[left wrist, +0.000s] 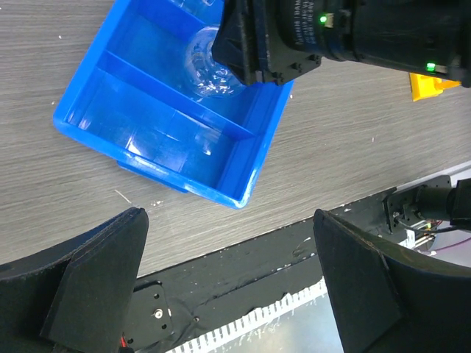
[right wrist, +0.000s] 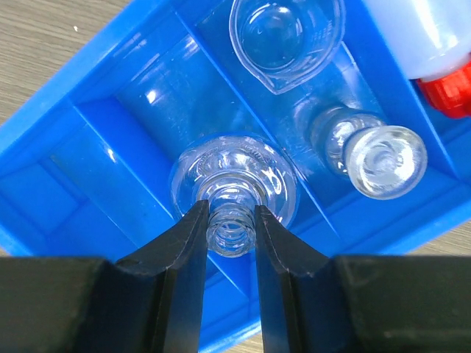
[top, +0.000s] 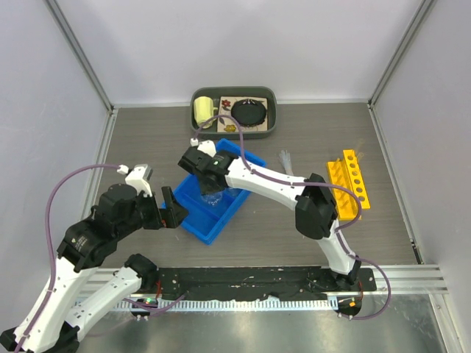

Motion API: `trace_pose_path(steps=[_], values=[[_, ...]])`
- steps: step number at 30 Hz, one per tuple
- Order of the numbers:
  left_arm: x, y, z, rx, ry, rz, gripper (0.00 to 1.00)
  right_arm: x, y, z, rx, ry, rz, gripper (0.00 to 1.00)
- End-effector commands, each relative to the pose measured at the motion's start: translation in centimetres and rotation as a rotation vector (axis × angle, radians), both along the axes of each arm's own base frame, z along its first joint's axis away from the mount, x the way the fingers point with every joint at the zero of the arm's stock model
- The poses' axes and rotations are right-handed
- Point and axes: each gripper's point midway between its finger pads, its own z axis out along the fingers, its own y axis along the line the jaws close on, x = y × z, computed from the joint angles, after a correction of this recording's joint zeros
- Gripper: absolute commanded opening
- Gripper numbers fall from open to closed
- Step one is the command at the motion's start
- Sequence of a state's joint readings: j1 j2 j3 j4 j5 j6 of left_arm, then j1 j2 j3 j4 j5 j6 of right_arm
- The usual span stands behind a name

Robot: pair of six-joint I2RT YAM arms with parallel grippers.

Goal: Organize the chemistry lab equipment

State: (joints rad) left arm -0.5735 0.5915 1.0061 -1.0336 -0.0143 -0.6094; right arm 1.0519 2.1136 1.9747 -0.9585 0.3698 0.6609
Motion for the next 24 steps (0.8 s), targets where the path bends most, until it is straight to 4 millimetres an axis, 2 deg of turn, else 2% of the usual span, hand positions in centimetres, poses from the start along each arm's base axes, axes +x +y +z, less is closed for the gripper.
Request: trace_pose_path(steps=[1,10,13,14,16,17,22,24], values=[[-0.2,0.2,0.0,0.018,-0.012,-0.023,1.00,0.7,1.6,0.4,0.058,-0.016,-0.013,0.01],[-0.2,0.2,-0.1,0.028,-0.009,-0.026,1.00,0.9,2.0,-1.0,0.049,-0.005,-0.012,0.01],[-0.2,0.2,-0.1,0.030,-0.008,-0.027,1.00,0.9,2.2,-0.9,0.053,-0.004,-0.007,0.16],[-0.2,0.2,-0.3,0.032,-0.003,-0.026,1.00,0.9,2.2,-0.9,0.054,-0.005,-0.007,0.27],[-0.1,0.2,-0.3,0.033,-0.001,-0.026,1.00,0.8,2.2,-0.7,0.056,-0.007,0.000,0.36],[-0.1,0.2,-0.3,0.033,-0.002,-0.025,1.00,0.9,2.3,-0.3,0.064,-0.011,0.004,0.48],[0.0,0.1,-0.3,0.035,0.006,-0.021,1.00,0.9,2.3,1.1,0.071,-0.019,0.019,0.57],[0.0,0.2,-0.4,0.038,0.010,-0.018,1.00,0.8,2.3,2.3,0.087,-0.027,0.026,0.62]])
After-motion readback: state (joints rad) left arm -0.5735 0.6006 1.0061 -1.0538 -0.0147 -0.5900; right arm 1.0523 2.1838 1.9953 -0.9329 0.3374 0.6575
